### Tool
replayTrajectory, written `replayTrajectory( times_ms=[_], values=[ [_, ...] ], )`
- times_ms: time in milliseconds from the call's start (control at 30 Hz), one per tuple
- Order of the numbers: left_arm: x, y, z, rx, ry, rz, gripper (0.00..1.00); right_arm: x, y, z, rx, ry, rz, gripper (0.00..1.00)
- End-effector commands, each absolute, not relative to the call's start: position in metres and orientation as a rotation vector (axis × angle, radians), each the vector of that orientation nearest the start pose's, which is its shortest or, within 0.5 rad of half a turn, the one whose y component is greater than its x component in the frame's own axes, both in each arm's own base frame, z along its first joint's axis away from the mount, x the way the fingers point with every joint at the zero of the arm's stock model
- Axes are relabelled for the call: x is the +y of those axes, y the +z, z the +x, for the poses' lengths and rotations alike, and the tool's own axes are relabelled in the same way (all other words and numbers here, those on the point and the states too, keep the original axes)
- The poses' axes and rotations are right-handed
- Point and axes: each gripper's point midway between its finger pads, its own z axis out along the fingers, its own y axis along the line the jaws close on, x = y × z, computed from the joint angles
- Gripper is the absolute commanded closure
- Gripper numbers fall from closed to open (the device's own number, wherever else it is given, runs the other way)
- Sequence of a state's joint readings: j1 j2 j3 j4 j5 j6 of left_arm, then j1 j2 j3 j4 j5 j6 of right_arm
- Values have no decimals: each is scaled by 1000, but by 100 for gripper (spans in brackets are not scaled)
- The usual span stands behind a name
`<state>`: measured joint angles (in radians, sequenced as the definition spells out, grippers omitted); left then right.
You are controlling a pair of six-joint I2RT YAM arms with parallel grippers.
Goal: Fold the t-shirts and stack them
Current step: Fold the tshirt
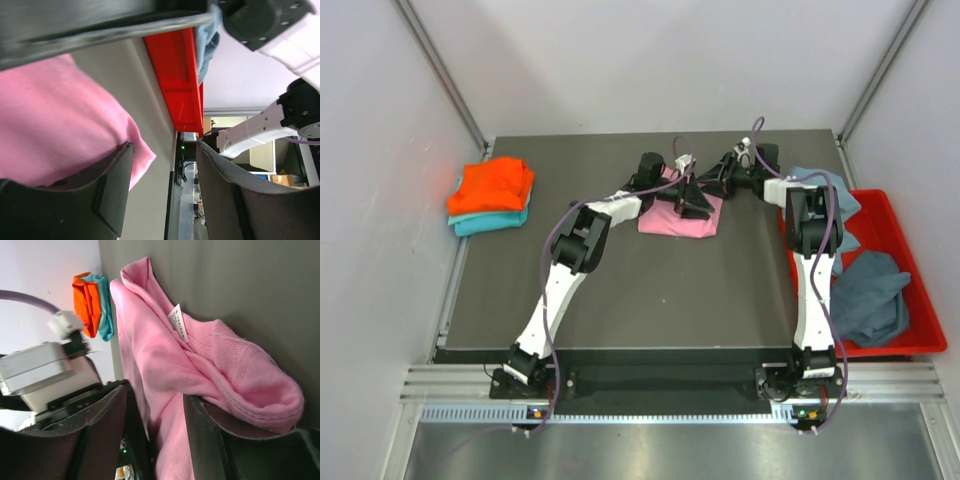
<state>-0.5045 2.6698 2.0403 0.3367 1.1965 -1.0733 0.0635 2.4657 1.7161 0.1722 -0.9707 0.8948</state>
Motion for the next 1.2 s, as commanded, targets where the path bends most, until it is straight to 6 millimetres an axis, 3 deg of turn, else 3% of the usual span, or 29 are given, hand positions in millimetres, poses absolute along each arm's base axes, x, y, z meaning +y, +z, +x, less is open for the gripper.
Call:
replayTrajectory(
  times_ms=[0, 100, 300, 400, 567, 700, 1000, 1100, 1167],
  values=[
    [-442, 185, 417, 2030, -2054, 628, 41, 190, 50, 544, 2254, 1508, 334, 49],
    [-441, 197, 409, 2015, -2063, 640, 41, 190, 48, 542, 2260, 1509, 337, 49],
    [-442, 190, 406, 2051, -2078, 610, 41, 191, 54, 542, 2254, 1513, 326, 49],
    [-444, 170, 401, 2112, -2104, 557, 41, 189, 51, 542, 2256, 1510, 331, 49],
    [-448, 99, 391, 2294, -2115, 416, 41, 189, 48, 542, 2261, 1510, 339, 50],
    [-453, 73, 389, 2335, -2083, 450, 41, 187, 49, 544, 2254, 1509, 339, 49],
    [-465, 96, 372, 2299, -2082, 554, 41, 187, 57, 546, 2239, 1503, 325, 49],
    [-461, 133, 374, 2207, -2060, 630, 39, 188, 67, 546, 2223, 1501, 301, 49],
    [-450, 163, 381, 2191, -1995, 635, 31, 188, 71, 545, 2223, 1493, 286, 49]
  ],
)
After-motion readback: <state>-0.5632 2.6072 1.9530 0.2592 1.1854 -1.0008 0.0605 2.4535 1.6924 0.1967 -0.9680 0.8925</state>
